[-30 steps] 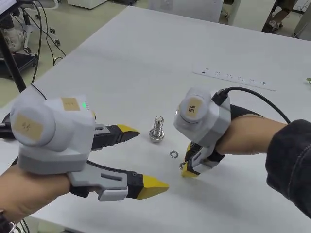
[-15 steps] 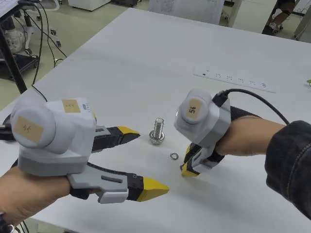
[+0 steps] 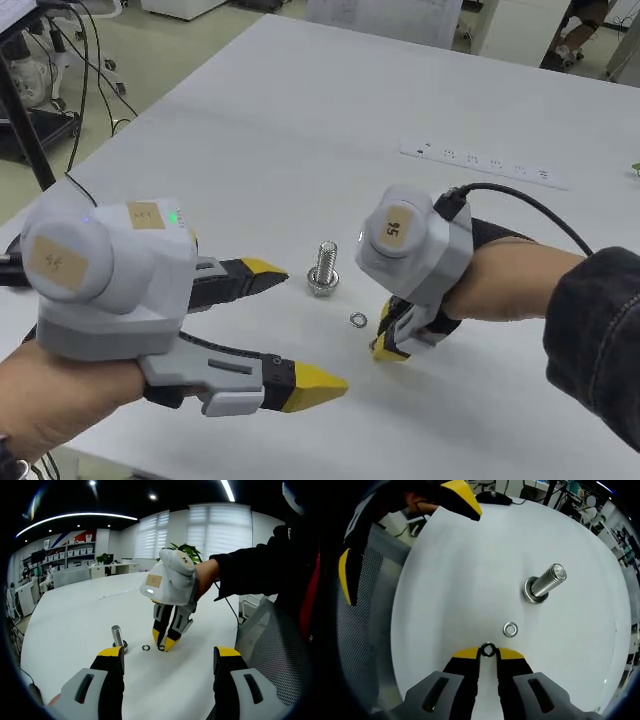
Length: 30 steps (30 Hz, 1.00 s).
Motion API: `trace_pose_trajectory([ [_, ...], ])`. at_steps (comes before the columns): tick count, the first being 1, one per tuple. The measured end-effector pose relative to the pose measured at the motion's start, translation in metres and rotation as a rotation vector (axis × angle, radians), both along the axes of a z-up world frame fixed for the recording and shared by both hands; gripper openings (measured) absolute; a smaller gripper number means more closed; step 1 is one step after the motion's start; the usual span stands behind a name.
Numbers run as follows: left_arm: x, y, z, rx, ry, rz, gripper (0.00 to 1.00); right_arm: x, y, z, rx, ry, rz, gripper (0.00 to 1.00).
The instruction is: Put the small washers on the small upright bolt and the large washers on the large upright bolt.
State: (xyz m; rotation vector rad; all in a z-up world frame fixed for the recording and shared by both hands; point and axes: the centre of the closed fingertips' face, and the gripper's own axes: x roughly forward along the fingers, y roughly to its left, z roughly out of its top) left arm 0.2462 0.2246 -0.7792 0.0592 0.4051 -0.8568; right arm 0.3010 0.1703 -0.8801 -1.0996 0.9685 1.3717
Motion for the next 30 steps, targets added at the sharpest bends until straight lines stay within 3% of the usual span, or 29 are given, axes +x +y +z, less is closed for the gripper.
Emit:
trace_pose_trajectory([
  [16, -0.001, 0.000, 0.001, 0.000, -0.001, -0.002, 0.72, -0.001, -0.001, 0.000, -0.004, -0.003, -0.003, 0.14],
  [30, 0.000, -0.002, -0.001, 0.002, 0.001, -0.010, 0.72, -0.004, -0.026, 0.015, 0.011, 0.000, -0.051, 0.14],
])
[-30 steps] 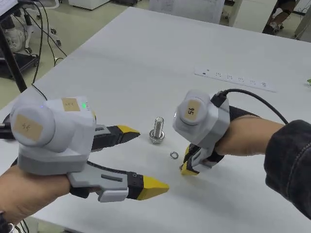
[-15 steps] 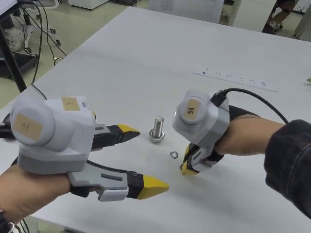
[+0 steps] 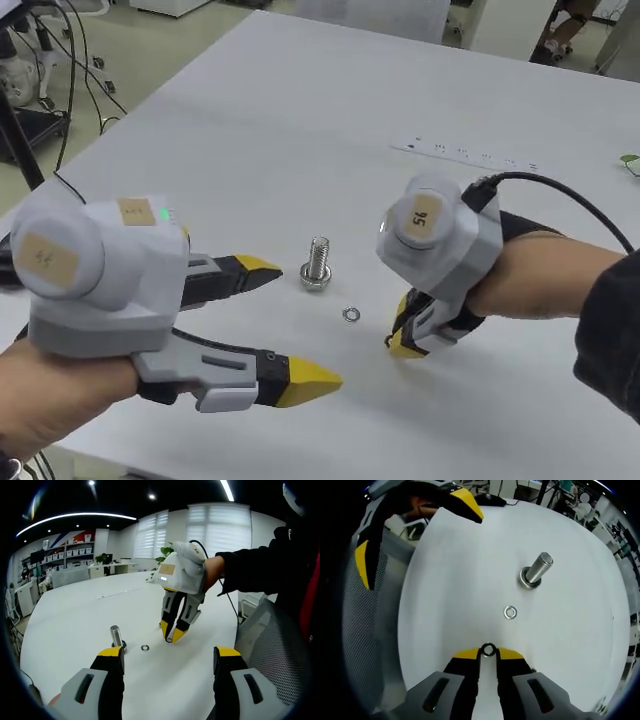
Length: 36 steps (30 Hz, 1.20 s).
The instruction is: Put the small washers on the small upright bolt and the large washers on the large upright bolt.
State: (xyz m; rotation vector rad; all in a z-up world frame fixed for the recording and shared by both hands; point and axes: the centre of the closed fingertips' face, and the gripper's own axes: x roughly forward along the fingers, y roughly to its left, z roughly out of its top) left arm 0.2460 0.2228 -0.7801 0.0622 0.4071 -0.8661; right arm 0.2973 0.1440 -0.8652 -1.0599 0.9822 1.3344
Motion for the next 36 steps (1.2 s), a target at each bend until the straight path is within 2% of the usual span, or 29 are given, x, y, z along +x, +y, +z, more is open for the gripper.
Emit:
trace_pose_trajectory([
  [5, 0.000, -0.001, 0.000, 0.000, 0.001, -0.003, 0.72, 0.002, -0.012, 0.005, -0.005, -0.010, -0.014, 0.14],
  [24, -0.001, -0.002, -0.002, 0.001, 0.006, -0.009, 0.72, 0.019, -0.048, 0.043, 0.009, -0.062, -0.097, 0.14],
  [30, -0.002, -0.002, -0.003, 0.005, 0.009, -0.013, 0.72, 0.026, -0.051, 0.062, 0.029, -0.103, -0.113, 0.14],
  [36, -0.002, -0.003, -0.002, 0.006, 0.010, -0.014, 0.72, 0.036, -0.052, 0.069, 0.037, -0.131, -0.118, 0.14],
])
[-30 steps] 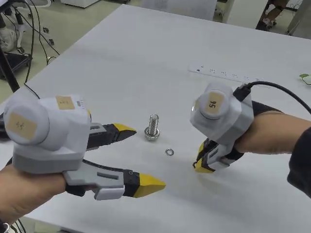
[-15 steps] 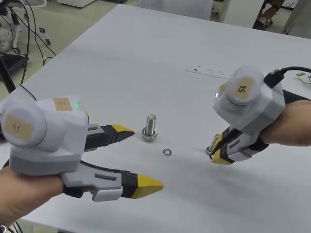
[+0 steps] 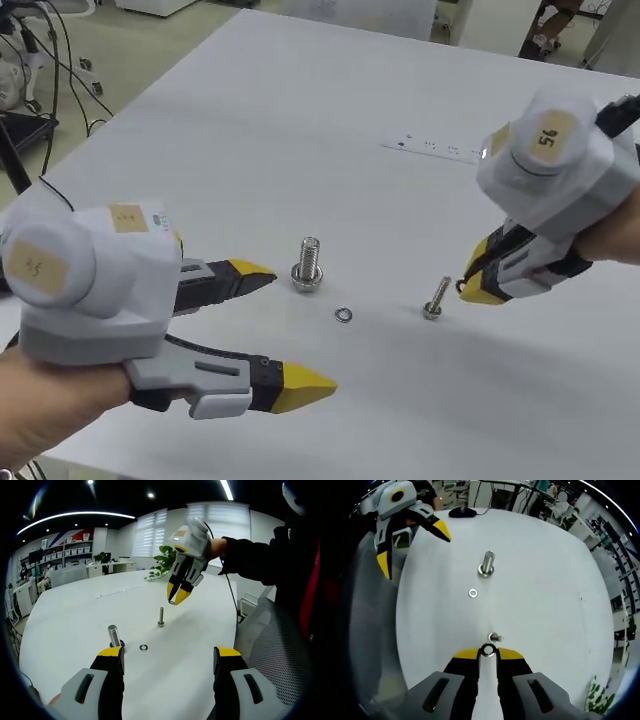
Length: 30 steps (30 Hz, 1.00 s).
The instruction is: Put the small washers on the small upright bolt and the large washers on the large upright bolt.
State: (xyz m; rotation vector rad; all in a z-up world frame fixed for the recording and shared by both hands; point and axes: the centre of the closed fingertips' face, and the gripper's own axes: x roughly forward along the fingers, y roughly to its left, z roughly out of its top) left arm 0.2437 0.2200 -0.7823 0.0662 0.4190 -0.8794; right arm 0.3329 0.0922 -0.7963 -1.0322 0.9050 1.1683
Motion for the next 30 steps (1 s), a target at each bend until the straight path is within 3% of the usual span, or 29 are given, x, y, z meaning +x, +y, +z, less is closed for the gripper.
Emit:
trace_pose_trajectory([
  [11, 0.001, 0.000, 0.000, 0.002, 0.004, 0.003, 0.72, 0.015, 0.010, 0.001, -0.011, -0.021, 0.023, 0.14],
  [30, 0.001, 0.001, -0.003, 0.002, 0.011, 0.009, 0.72, 0.026, 0.009, -0.023, -0.053, 0.009, 0.032, 0.14],
])
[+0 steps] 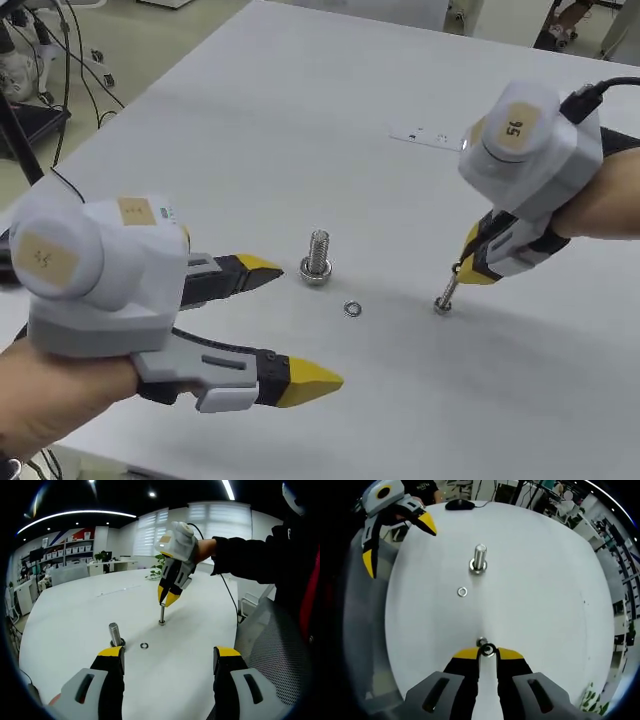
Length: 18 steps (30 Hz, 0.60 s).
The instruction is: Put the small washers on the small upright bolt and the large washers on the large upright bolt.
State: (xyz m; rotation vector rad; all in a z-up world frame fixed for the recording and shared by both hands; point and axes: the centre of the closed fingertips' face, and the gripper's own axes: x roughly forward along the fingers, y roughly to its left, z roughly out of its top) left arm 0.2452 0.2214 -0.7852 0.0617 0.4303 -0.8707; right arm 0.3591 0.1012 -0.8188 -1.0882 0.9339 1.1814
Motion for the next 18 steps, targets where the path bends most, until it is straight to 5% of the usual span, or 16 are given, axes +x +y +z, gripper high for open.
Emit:
trace_pose_trajectory([
  [18, 0.0008, 0.0004, -0.0017, 0.000, 0.002, 0.002, 0.72, -0.0030, 0.0010, -0.0086, -0.016, 0.021, -0.001, 0.14],
])
